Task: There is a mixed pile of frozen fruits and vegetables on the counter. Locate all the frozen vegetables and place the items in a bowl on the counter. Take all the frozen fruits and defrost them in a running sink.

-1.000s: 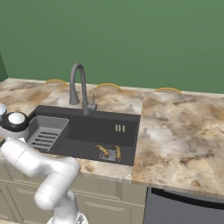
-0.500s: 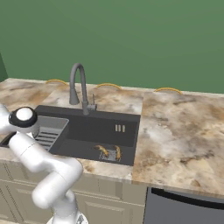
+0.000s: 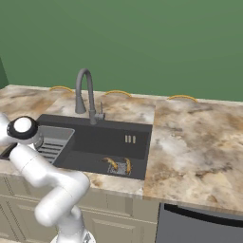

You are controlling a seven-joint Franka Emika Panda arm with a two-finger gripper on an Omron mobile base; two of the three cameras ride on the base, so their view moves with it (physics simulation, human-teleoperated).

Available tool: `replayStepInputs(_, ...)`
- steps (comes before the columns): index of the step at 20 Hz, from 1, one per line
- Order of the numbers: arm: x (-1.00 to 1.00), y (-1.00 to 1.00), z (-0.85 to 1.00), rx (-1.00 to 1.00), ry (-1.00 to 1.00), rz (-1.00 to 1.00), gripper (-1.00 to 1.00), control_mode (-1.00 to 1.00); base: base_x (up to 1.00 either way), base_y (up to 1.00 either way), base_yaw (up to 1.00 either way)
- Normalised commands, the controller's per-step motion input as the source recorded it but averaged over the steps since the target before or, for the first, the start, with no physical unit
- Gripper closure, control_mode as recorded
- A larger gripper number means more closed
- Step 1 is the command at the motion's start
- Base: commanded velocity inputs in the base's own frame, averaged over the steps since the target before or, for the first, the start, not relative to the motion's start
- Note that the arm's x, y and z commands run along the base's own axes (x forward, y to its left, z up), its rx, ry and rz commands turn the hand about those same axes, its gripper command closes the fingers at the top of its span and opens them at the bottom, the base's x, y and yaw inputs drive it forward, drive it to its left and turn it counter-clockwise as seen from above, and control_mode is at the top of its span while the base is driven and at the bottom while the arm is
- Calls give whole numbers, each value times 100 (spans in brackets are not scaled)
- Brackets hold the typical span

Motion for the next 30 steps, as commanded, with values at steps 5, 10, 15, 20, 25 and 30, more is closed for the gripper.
replayStepInputs(5, 15, 8, 6, -1, 19, 0, 100, -100, 0, 0, 0)
replayStepInputs(10, 36, 21, -7, -7, 1, 0, 100, -100, 0, 0, 0)
replayStepInputs(15, 50, 41, -1, -12, -7, -4, 100, -100, 0, 0, 0)
replayStepInputs(20, 47, 57, 13, -17, 9, -5, 100, -100, 0, 0, 0)
replayStepInputs(25, 21, 52, 4, -15, 23, -2, -100, -100, 0, 0, 0)
replayStepInputs(30, 14, 8, 29, -9, 17, 0, -100, -100, 0, 0, 0)
